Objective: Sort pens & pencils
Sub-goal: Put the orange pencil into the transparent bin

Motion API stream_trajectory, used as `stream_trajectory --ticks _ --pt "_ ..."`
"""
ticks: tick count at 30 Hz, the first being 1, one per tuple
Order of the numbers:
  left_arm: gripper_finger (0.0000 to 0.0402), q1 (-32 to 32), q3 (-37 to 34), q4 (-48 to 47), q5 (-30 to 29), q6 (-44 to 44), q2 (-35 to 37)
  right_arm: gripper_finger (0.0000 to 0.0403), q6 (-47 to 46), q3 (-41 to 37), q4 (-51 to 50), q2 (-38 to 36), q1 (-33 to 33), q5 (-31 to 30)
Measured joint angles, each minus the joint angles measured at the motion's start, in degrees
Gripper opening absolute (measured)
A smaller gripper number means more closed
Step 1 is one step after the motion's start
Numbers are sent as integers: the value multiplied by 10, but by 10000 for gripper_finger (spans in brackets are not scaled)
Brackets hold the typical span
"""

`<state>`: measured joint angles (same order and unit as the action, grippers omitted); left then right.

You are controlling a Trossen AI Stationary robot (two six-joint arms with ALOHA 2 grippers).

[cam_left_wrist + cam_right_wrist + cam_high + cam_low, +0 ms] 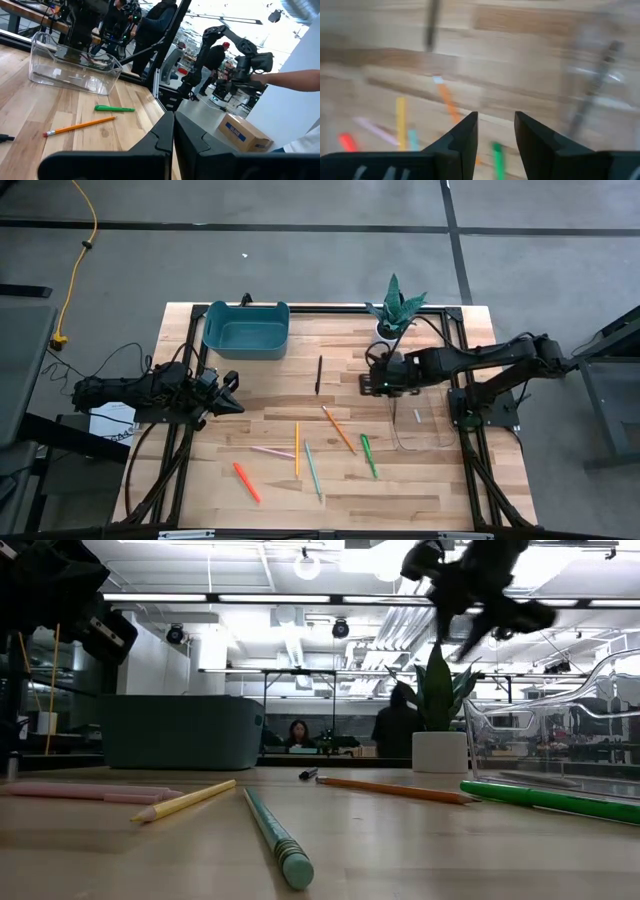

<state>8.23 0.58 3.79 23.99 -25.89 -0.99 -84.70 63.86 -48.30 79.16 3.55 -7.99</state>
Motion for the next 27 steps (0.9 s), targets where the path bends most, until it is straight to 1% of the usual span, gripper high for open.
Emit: stream_trajectory --ticks 4,7,12,17,20,23,27 --pt "1 0 0 0 0 0 0 117 28 0 99 28 0 11" --pt "1 0 0 0 0 -1 0 117 42 14 114 65 1 45" --pt "1 0 0 0 0 -4 0 117 84 94 68 148 11 72" --pt "1 0 0 0 0 -5 0 117 131 218 -61 239 19 75" --pt "1 0 0 0 0 -5 0 117 159 285 -115 287 23 74" --pt "1 0 0 0 0 -4 0 117 172 332 -134 320 26 69" --pt "1 0 0 0 11 -6 0 117 164 360 -136 344 29 69"
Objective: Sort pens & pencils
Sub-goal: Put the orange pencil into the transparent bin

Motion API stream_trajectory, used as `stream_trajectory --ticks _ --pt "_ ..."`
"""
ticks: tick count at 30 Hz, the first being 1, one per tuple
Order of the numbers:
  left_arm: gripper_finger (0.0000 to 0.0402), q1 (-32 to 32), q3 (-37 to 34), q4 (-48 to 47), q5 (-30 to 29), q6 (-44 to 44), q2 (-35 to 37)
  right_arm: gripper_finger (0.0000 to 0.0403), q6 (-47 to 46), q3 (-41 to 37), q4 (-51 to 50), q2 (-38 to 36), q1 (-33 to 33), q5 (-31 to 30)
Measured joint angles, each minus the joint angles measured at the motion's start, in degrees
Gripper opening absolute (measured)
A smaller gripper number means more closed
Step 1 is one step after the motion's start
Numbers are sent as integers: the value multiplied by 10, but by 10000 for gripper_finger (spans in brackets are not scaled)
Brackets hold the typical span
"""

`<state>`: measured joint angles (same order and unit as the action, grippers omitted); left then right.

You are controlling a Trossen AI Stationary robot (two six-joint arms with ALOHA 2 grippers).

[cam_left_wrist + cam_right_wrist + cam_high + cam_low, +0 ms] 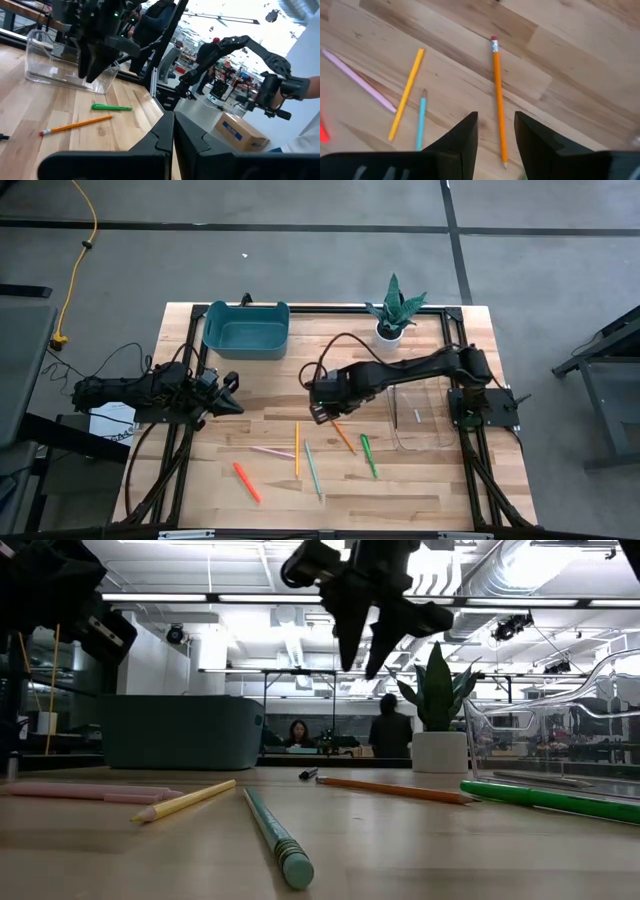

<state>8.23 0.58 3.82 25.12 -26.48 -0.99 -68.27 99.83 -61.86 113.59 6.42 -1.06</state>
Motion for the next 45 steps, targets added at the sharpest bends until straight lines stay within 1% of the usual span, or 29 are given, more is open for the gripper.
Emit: stream_trajectory --ticks 4,10,25,35,45 --pt "1 0 0 1 10 -7 0 117 -8 15 -3 17 9 -2" --pt "1 0 0 1 12 -9 0 117 -28 16 -10 33 29 1" --pt "1 0 0 2 12 -9 0 117 -38 16 -19 88 71 55" --pt "1 0 0 2 14 -9 0 117 -35 16 -22 120 79 64" --pt "1 0 0 2 14 -9 0 117 -16 16 -21 144 71 67"
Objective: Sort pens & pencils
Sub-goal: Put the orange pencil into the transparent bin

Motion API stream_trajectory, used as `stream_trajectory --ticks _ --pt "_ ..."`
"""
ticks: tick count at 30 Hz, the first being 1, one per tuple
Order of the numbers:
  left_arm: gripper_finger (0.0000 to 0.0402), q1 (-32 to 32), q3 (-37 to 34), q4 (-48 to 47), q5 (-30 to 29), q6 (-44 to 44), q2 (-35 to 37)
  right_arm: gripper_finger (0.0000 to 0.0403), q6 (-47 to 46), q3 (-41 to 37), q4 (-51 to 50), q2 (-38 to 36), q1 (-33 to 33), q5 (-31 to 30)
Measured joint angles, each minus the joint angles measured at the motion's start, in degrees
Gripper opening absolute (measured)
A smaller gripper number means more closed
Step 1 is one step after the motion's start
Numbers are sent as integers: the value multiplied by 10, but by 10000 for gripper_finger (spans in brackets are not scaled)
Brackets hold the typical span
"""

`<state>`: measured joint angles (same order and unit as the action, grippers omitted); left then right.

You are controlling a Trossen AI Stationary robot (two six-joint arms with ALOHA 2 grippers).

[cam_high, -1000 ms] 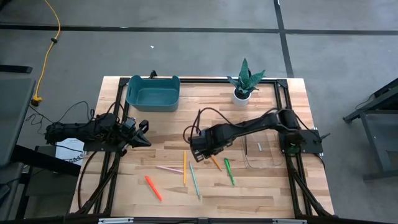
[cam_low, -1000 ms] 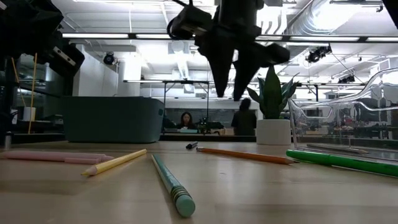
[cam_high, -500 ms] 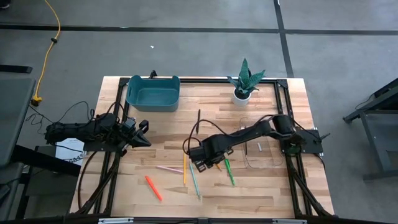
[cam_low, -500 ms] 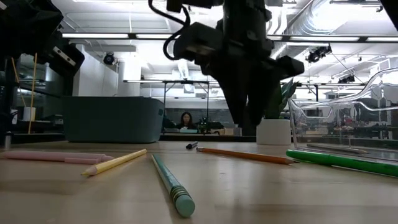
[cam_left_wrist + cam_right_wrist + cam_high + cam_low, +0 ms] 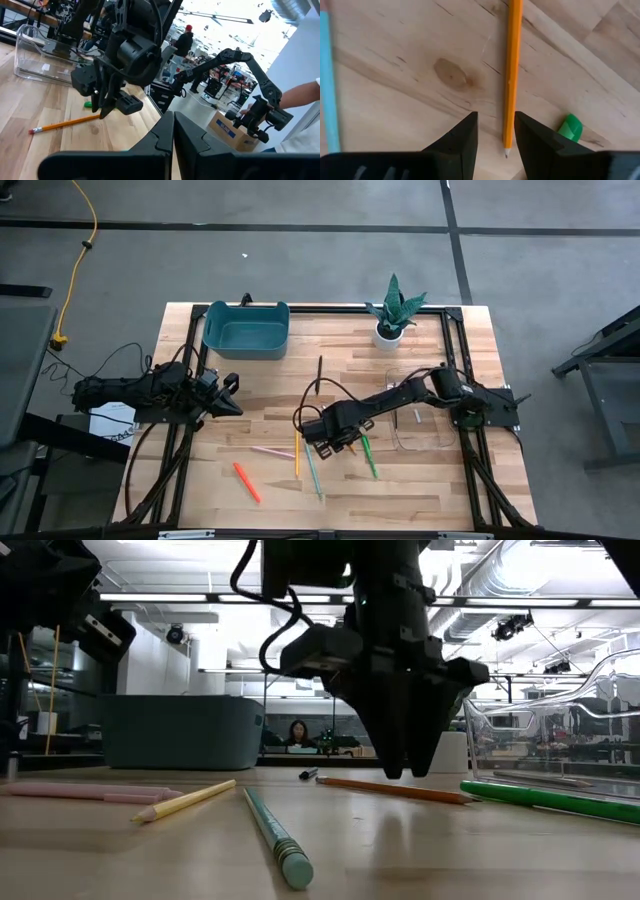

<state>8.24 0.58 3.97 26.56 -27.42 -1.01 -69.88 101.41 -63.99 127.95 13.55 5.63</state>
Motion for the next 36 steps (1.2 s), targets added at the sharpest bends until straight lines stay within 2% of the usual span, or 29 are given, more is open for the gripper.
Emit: stream_trajectory --ticks 26,36 --pt "1 0 0 1 15 0 0 117 57 0 42 1 -77 20" --pt "1 0 0 1 15 1 0 117 63 -7 57 2 -87 32"
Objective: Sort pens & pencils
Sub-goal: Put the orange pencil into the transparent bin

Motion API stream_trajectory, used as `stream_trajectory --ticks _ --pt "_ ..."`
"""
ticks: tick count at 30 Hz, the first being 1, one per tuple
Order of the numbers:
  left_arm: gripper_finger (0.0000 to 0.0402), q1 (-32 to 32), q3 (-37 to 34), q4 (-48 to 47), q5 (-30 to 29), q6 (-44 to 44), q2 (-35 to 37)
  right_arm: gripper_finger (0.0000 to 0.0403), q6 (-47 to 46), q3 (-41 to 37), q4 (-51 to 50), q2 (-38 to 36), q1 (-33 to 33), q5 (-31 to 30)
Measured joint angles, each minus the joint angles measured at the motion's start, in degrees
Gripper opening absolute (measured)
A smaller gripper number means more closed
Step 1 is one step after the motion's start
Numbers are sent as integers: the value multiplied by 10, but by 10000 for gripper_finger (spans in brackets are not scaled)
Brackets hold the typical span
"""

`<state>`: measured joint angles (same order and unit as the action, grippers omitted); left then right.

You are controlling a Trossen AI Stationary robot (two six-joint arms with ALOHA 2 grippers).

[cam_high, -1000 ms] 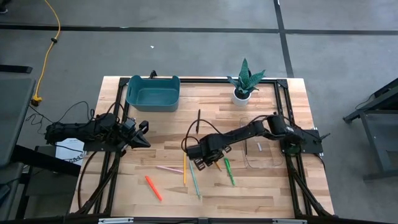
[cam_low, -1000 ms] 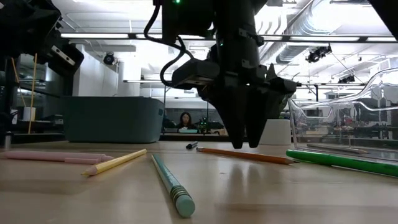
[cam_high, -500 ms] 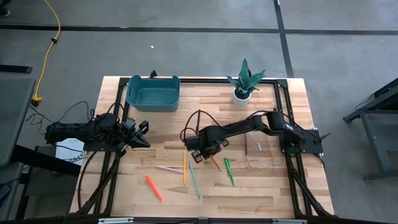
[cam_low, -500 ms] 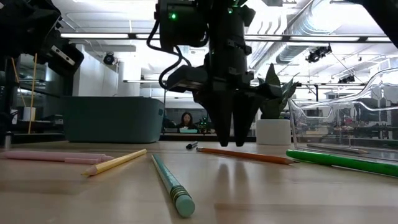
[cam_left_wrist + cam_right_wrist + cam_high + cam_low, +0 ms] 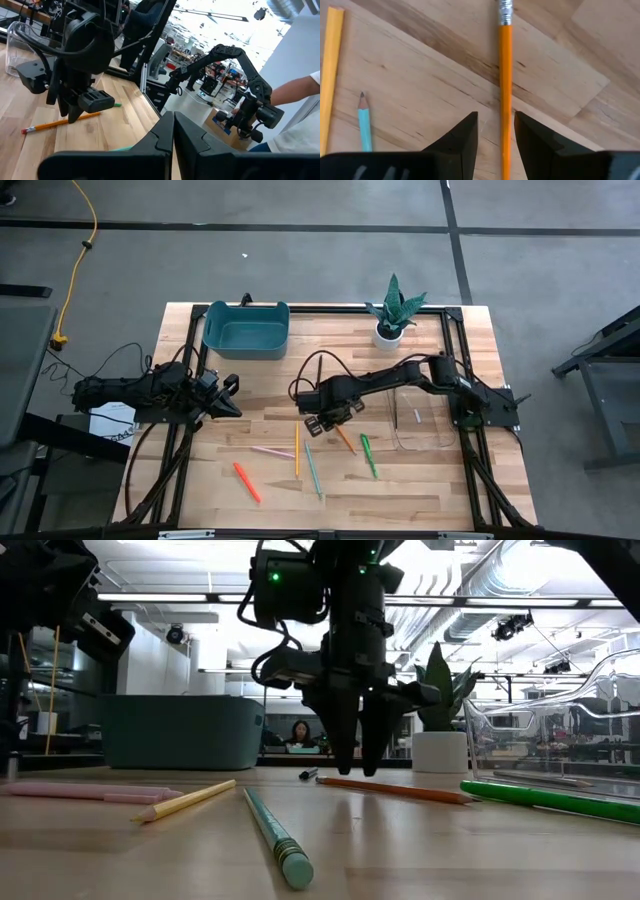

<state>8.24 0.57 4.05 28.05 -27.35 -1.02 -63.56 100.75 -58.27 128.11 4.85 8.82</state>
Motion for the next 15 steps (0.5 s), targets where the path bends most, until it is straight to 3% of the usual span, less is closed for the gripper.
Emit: stream_trajectory --ticks 15 --pt "1 0 0 0 0 0 0 117 -9 -20 -27 1 2 8"
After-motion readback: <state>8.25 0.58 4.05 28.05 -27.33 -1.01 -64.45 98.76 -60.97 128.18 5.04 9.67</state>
